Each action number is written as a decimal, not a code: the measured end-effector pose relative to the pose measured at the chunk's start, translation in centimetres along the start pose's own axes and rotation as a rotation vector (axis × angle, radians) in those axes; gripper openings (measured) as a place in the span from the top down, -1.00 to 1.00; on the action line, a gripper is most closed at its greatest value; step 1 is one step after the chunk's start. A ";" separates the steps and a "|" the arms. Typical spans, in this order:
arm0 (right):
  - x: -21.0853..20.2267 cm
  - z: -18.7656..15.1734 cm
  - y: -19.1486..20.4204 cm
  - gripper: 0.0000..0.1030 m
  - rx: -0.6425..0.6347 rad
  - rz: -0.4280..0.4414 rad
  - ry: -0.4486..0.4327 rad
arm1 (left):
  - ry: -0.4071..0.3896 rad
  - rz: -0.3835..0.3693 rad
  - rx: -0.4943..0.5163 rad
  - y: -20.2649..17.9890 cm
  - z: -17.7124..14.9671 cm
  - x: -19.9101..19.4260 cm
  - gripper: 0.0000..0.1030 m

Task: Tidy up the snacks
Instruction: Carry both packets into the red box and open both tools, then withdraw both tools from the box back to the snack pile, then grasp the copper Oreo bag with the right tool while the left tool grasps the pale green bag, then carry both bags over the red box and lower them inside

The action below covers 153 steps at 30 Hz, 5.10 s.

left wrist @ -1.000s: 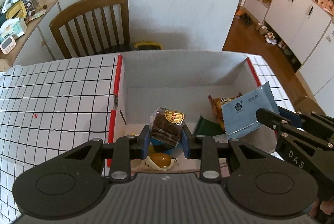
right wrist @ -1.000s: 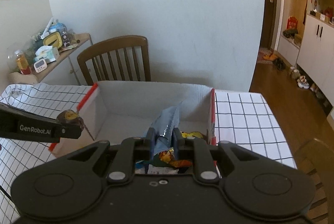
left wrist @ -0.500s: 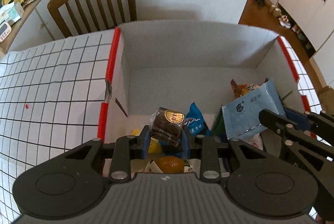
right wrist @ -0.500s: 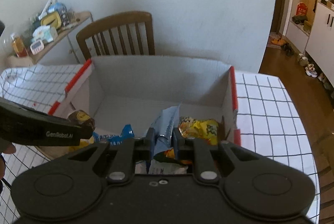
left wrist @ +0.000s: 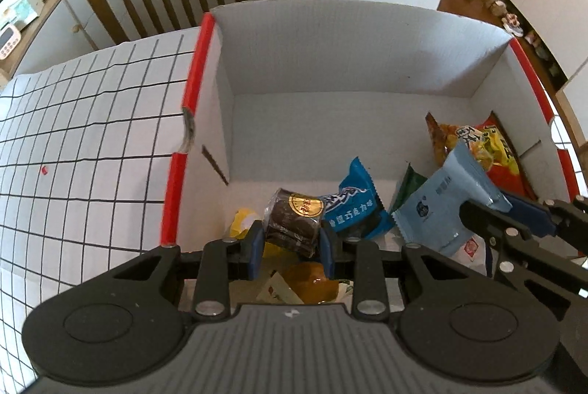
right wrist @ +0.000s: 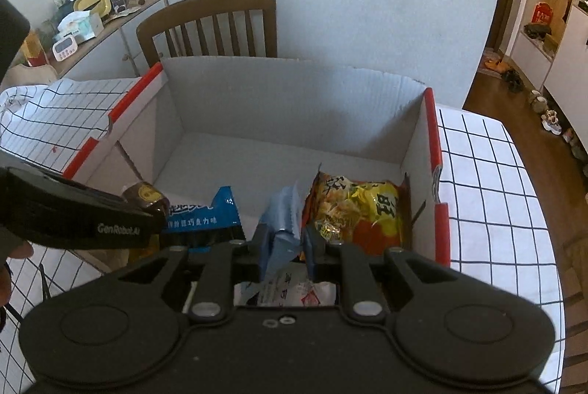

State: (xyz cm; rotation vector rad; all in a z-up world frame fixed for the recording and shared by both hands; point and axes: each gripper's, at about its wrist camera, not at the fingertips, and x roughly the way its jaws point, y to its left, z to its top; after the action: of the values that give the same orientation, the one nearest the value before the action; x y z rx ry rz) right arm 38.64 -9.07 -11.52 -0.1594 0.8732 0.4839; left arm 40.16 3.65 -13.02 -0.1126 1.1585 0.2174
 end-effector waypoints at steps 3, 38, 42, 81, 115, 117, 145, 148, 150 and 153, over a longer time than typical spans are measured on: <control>-0.2 -0.1 0.2 0.67 -0.006 -0.004 0.001 | -0.007 -0.006 -0.006 0.4 -0.2 -0.5 0.41; -14.1 -2.6 1.1 0.64 0.038 0.098 -0.244 | -0.335 -0.167 0.047 2.4 -7.7 -17.2 -0.12; -15.8 -3.6 1.6 0.64 0.037 0.114 -0.268 | -0.372 -0.162 0.070 2.5 -9.5 -18.6 -0.17; -17.6 -15.8 2.0 -0.99 0.130 0.043 -0.223 | -0.287 -0.186 0.103 1.2 -18.5 -14.7 -0.39; -4.7 -14.5 -0.7 -0.57 0.080 0.061 0.023 | -0.041 -0.155 0.199 -6.0 -11.9 -0.3 -0.37; -4.8 -14.5 -0.7 -0.49 0.081 0.050 0.016 | -0.039 -0.164 0.192 -5.8 -11.7 -0.1 -0.25; -11.3 -14.3 -0.5 -0.23 0.118 0.060 -0.061 | -0.133 -0.227 0.066 -2.0 -13.1 -8.4 0.30; -12.4 -13.6 -0.3 -0.23 0.118 0.064 -0.079 | -0.152 -0.233 0.047 -1.3 -13.0 -10.0 0.30; -13.2 -13.0 -0.1 -0.23 0.115 0.069 -0.094 | -0.163 -0.231 0.040 -0.9 -12.9 -11.0 0.30; -14.1 -11.9 0.2 -0.23 0.103 0.071 -0.110 | -0.180 -0.237 0.030 -0.2 -12.7 -12.4 0.30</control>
State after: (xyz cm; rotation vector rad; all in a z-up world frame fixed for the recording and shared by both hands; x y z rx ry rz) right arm 22.56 -17.60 -8.31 -0.0066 0.7957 0.5082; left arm 24.13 -0.52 -6.71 -0.1983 0.9595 -0.0005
